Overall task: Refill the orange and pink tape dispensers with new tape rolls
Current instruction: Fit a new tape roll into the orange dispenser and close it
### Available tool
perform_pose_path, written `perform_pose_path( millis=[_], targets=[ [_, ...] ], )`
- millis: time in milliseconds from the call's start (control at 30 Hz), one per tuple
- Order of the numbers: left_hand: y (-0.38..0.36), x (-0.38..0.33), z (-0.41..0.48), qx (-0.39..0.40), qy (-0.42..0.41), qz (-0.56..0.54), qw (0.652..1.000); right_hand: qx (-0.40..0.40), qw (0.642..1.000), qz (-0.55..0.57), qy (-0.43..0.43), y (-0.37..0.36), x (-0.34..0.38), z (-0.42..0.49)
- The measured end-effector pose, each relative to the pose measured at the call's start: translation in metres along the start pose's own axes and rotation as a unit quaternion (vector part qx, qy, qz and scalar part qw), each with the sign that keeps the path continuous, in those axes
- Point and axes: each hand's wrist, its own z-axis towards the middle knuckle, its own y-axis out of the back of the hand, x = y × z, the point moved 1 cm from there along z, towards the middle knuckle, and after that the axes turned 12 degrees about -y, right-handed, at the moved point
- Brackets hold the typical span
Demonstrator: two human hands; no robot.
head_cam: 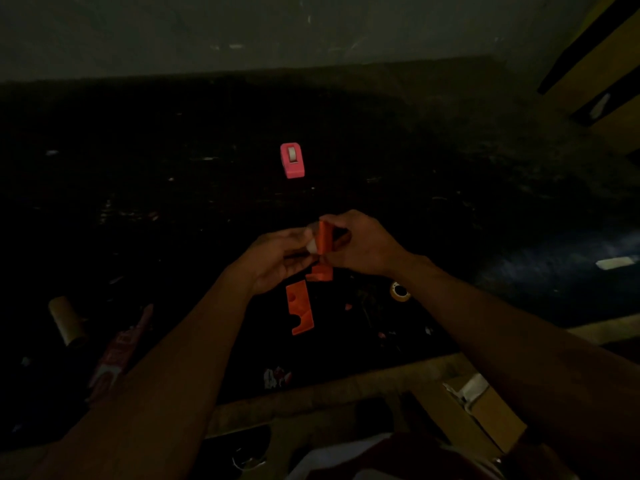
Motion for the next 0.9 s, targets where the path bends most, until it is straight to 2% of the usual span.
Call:
perform_pose_path(
  millis=[233,500,667,900],
  targets=[
    [-0.007,-0.001,0.0,-0.004,-0.023,0.001,1.0,0.033,0.996,0.074,-0.042,-0.002,-0.005,0.003],
    [-0.014,0.0,0.001,0.035,-0.028,0.092,0.995,0.028,0.989,0.124,-0.073,-0.004,-0.024,0.005],
    [-0.018,-0.003,0.006,0.012,-0.024,0.096,0.995,0.005,0.986,0.14,-0.088,-0.004,-0.032,0.011],
    [-0.018,-0.003,0.007,-0.034,-0.01,0.103,0.994,0.017,0.984,0.151,-0.094,-0.005,-0.039,0.015]
  ],
)
